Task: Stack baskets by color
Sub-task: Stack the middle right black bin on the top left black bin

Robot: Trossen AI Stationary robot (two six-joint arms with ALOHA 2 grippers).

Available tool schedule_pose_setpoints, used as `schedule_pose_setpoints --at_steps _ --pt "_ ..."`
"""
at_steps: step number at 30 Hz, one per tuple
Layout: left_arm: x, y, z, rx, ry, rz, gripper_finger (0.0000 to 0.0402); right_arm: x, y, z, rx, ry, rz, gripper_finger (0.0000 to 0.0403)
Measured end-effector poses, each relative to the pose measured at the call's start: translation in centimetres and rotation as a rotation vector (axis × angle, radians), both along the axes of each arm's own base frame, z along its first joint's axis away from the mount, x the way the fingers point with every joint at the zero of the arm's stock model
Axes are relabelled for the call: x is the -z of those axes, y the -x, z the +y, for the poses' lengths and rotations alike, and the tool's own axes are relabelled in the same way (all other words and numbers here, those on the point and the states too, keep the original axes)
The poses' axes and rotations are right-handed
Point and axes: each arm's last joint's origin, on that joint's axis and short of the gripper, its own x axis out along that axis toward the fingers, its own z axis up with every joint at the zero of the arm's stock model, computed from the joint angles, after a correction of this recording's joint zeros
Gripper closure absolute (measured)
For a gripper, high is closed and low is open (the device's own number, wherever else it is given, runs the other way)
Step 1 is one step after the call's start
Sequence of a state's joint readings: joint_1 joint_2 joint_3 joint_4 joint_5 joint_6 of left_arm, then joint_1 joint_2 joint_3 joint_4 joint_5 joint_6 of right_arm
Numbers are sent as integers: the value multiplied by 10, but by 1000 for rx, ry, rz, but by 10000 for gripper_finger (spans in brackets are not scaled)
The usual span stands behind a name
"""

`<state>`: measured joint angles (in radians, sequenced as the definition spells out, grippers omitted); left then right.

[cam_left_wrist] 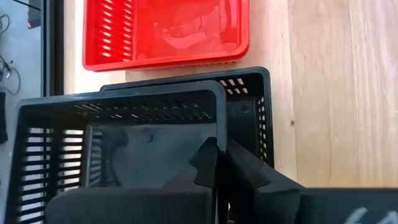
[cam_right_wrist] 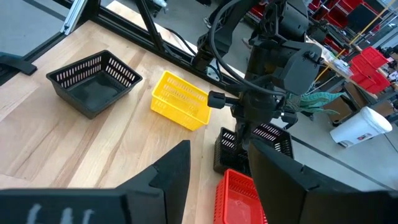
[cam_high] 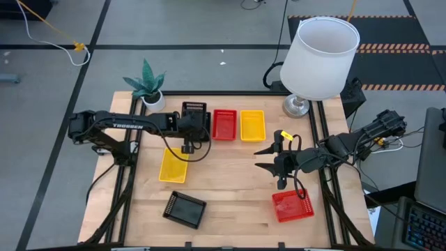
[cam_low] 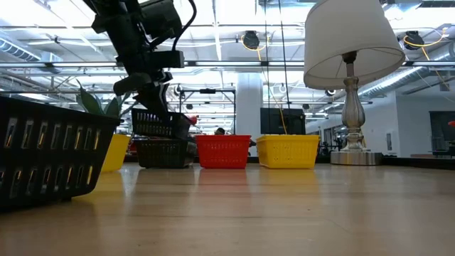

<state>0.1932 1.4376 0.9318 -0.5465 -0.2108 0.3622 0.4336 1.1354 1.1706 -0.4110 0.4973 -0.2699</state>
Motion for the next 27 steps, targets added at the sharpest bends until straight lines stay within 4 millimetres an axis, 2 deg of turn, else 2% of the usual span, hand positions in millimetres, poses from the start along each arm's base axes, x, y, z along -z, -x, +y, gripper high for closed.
schedule_pose_setpoints --at_steps 7,13,17,22,27 --pt "-2 -4 -7 21 0 -34 394 0 0 0 -1 0 0 248" --pt "-6 -5 -15 4 32 -65 383 0 0 0 -1 2 0 248" --pt "-5 -6 -12 -5 113 -89 394 0 0 0 -1 2 -1 248" --pt "-5 -9 -9 -16 112 -121 383 0 0 0 2 -6 -2 248" --pt "-6 -9 -7 1 120 -124 394 0 0 0 1 -4 -1 248"
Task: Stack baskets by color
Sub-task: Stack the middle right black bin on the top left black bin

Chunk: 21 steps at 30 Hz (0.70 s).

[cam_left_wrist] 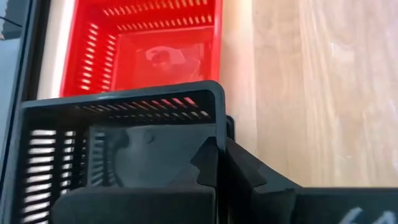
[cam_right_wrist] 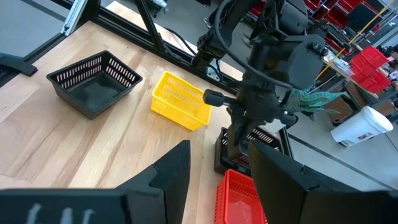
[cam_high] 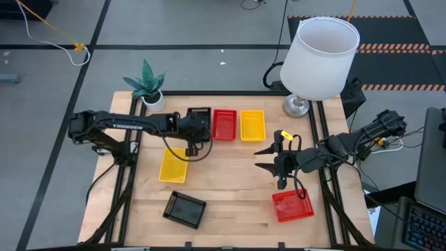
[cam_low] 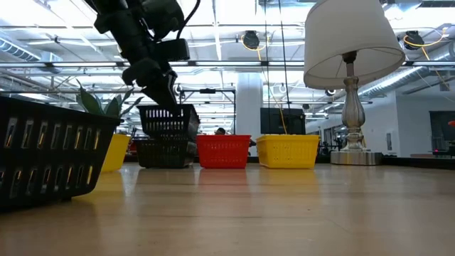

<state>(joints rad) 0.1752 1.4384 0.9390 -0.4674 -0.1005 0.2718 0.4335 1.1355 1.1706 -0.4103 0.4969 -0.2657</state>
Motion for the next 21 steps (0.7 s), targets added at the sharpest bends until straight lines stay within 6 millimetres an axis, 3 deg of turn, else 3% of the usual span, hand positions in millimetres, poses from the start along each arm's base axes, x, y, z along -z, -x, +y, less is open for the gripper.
schedule_pose_setpoints --at_steps 16,21 --pt "18 7 7 6 -19 8 379 0 0 0 0 1 0 248" --pt "18 9 12 -1 -23 21 394 0 0 0 -2 4 0 248"
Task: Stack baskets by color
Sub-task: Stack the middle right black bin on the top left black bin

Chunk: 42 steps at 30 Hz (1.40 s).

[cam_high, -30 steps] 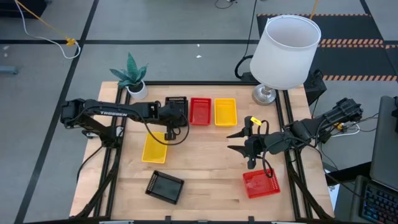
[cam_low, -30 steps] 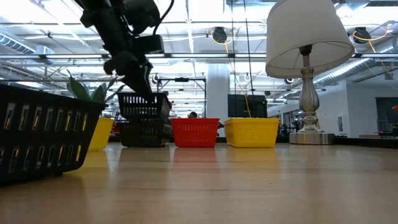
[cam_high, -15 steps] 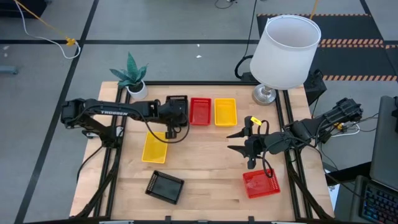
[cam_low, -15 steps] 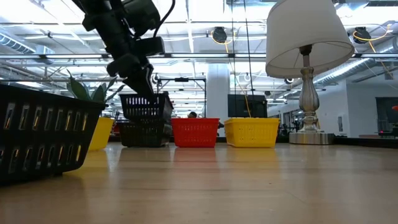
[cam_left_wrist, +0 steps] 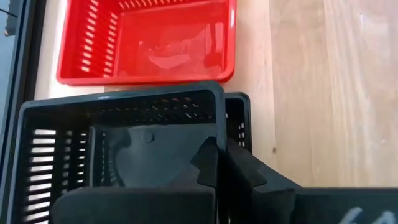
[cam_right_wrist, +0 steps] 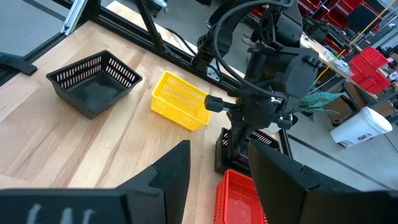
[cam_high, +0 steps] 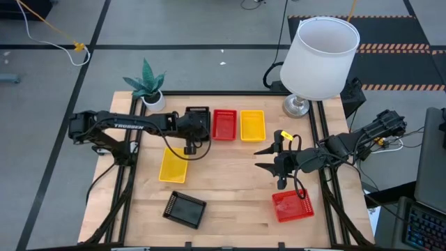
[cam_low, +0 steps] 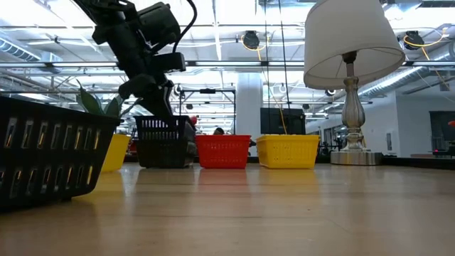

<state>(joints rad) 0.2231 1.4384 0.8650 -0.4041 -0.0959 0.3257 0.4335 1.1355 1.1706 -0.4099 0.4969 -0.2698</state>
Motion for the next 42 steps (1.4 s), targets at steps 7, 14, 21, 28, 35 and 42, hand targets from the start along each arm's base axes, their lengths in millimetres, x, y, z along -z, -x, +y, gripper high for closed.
schedule_pose_setpoints --at_steps 7,14,21,28,35,42 --pt "1 2 5 -2 -9 15 381 0 0 0 0 0 0 248" --pt "1 2 5 13 -18 20 386 0 0 0 0 0 0 248" --pt "1 3 5 1 -33 34 362 0 0 0 0 0 0 248" --pt "1 4 5 -8 -30 40 360 0 0 0 0 0 0 248" --pt "1 4 6 -49 -26 35 328 0 0 0 0 0 0 248" --pt "1 3 6 -93 -21 20 251 0 0 0 0 0 0 248"
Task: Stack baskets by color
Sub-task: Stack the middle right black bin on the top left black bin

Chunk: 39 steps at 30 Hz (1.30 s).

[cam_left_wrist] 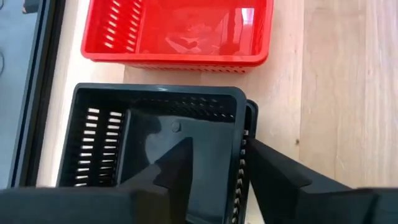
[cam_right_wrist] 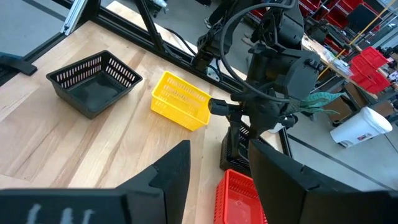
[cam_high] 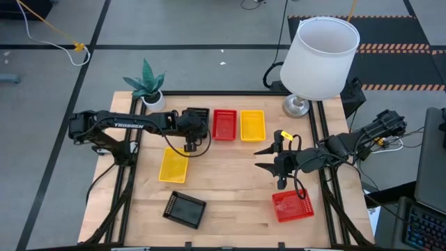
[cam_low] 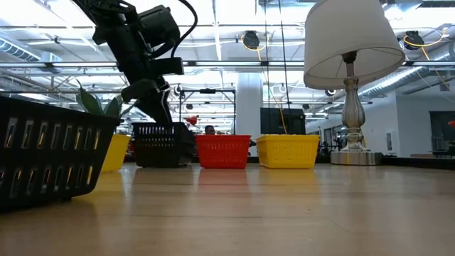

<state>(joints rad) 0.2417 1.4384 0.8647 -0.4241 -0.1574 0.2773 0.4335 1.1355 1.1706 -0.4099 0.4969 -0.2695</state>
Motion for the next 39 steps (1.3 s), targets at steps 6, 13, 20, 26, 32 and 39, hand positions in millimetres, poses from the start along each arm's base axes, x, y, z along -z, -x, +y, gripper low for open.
schedule_pose_setpoints --at_steps 6,13,20,26,32,39 --pt "-4 2 -2 -15 38 -23 232 0 0 0 0 0 0 248" --pt "-18 4 -10 5 35 -74 232 0 0 0 -1 3 0 248" --pt "-16 6 -8 4 41 -48 304 0 0 0 3 -6 -1 248" --pt "-13 7 -3 12 77 -33 388 0 0 0 4 -11 -2 248" --pt "-7 11 0 8 106 -25 383 0 0 0 4 -11 -2 248" --pt "-2 13 -1 4 113 -12 390 0 0 0 5 -11 -2 248"
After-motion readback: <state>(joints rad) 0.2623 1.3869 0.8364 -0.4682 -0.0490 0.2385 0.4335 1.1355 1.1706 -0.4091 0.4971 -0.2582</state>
